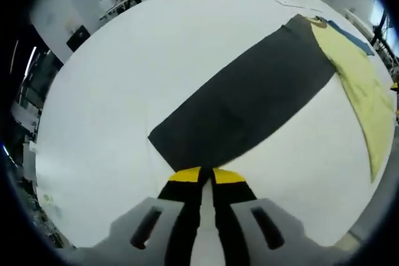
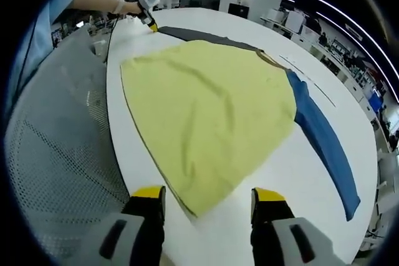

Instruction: Fold the garment on the visible template until the final outline fits inside the template.

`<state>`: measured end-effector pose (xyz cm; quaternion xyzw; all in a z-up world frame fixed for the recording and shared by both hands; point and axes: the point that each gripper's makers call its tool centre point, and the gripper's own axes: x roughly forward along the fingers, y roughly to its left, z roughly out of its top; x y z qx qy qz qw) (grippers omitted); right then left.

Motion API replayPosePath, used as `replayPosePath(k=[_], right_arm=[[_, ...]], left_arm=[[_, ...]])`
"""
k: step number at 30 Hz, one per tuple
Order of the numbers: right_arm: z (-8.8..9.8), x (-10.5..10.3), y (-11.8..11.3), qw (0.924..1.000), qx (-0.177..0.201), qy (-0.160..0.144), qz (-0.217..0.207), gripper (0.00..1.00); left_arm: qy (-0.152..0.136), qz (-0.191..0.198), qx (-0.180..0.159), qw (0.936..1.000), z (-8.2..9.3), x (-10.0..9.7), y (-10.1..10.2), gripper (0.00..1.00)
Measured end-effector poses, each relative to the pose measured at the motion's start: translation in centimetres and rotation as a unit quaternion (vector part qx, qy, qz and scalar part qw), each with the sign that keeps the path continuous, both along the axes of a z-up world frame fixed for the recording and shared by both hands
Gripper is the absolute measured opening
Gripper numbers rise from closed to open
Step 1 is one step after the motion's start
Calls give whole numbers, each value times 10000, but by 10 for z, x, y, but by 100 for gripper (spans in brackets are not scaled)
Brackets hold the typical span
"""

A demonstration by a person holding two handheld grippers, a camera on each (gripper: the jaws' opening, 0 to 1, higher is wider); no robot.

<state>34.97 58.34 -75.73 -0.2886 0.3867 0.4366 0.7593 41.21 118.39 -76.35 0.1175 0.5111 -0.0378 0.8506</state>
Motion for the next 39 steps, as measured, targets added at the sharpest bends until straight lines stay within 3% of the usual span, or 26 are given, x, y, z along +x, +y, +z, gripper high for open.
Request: replayPosePath(k=[5,9,12,13,15,19,24,32,39], right_arm=[[0,2,-1,10000,35,-20,-14,54],[0,4,1,9999,111,-38,-64,56],[0,6,2,9999,136,-44,-70,56],[0,6,3,9999,149,-43,-77,56],[0,7,4,9998,193,-45,-80,56],[1,11,5,9997,213,-80,-71,57],[6,18,3,9994,289,-148,-122,60],[12,33,-3,9973,509,-315,-416,73],[19,50,-18,9909,923,-300,-931,83]], left_arm=[[-405,-75,98,9991,11,1,-2,45],[-845,-241,-369,9954,21,4,-24,56],[-1263,-404,-743,9884,32,5,-49,76],[-1248,-544,-811,9874,32,3,-56,81],[-1289,-691,-743,9865,33,-1,-63,84],[-1487,-705,-1023,9810,40,-4,-78,91],[-1656,-1017,-1161,9740,48,-3,-94,98],[-2008,-1158,-1505,9611,70,1,-114,97],[-2244,-1377,-1730,9491,90,6,-137,95]])
